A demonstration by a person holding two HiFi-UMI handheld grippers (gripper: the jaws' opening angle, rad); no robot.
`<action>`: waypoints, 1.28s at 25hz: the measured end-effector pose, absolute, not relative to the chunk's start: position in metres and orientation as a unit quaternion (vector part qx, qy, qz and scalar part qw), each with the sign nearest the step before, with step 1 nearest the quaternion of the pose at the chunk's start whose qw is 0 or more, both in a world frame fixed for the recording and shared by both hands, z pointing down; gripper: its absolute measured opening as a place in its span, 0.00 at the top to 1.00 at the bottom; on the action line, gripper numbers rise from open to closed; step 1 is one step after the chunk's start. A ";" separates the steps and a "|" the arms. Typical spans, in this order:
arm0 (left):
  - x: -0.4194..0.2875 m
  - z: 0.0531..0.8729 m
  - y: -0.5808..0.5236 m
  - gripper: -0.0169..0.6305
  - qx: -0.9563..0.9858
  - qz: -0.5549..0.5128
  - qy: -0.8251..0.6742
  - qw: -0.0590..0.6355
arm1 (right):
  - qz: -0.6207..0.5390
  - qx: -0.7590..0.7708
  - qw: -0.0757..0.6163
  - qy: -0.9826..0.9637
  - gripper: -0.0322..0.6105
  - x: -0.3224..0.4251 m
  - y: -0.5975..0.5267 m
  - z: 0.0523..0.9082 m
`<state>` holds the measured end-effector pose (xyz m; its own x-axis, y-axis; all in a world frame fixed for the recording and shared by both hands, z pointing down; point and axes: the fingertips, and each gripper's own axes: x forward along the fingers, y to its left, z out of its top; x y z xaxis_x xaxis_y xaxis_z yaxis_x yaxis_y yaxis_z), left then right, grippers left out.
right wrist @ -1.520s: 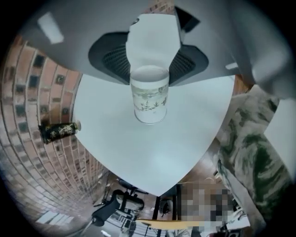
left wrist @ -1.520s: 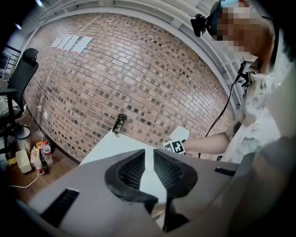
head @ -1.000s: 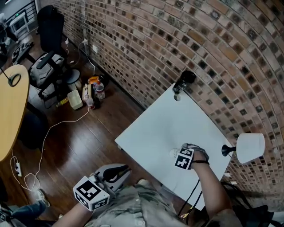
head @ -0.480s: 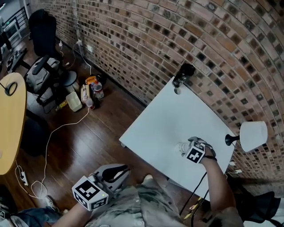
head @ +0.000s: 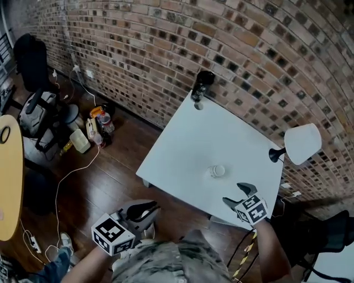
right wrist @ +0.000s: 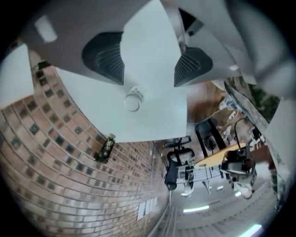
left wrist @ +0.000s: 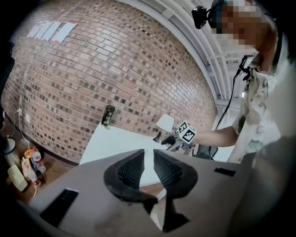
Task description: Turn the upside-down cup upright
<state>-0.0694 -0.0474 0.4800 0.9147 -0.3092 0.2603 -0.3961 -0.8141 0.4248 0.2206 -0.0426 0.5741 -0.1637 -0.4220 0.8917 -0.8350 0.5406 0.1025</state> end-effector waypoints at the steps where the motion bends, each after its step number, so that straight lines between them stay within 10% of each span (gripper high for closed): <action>1: -0.066 0.475 -0.038 0.88 0.948 0.088 -0.189 0.240 | 0.224 0.440 0.454 -0.742 0.44 0.217 -0.024 0.566; 7: -0.042 0.461 0.040 0.88 0.944 0.093 -0.227 0.221 | 0.215 0.454 0.329 -0.800 0.46 0.197 0.079 0.534; 32: -0.036 0.420 0.392 0.87 0.949 0.119 -0.227 0.182 | 0.138 0.435 0.211 -0.864 0.48 0.113 0.421 0.462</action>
